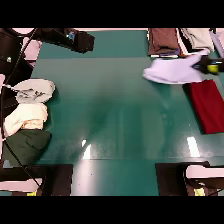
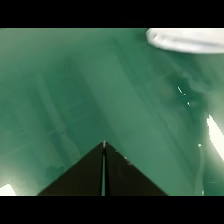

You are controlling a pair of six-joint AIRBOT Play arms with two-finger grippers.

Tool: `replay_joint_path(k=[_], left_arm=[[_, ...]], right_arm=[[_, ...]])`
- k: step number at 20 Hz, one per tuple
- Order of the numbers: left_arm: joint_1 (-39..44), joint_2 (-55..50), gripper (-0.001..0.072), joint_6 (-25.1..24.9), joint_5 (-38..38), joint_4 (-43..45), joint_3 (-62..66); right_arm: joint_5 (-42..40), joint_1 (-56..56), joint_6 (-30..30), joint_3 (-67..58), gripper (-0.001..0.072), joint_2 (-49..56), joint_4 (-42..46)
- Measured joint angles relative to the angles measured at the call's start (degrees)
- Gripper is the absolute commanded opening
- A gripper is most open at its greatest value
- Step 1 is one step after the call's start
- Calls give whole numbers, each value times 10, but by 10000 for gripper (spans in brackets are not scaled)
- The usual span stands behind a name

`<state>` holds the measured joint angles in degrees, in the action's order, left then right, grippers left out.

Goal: Fold the shirts.

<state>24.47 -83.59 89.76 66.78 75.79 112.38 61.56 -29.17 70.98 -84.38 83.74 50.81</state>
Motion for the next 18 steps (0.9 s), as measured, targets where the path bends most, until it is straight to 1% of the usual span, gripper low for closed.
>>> replay_joint_path(k=[4, 9, 14, 18], left_arm=[[1, 0, 23, 10, -3, -1, 0], [1, 0, 23, 16, -3, -1, 0], [1, 0, 23, 17, -2, -1, 0], [1, 0, 24, 17, -2, -1, 0]], right_arm=[[-20, -87, 0, -1, 14, -10, -13], [-29, -108, -4, -42, 14, -14, -29], [22, -113, -5, -98, 14, -24, -28], [39, -139, -5, -64, 14, -72, -22]])
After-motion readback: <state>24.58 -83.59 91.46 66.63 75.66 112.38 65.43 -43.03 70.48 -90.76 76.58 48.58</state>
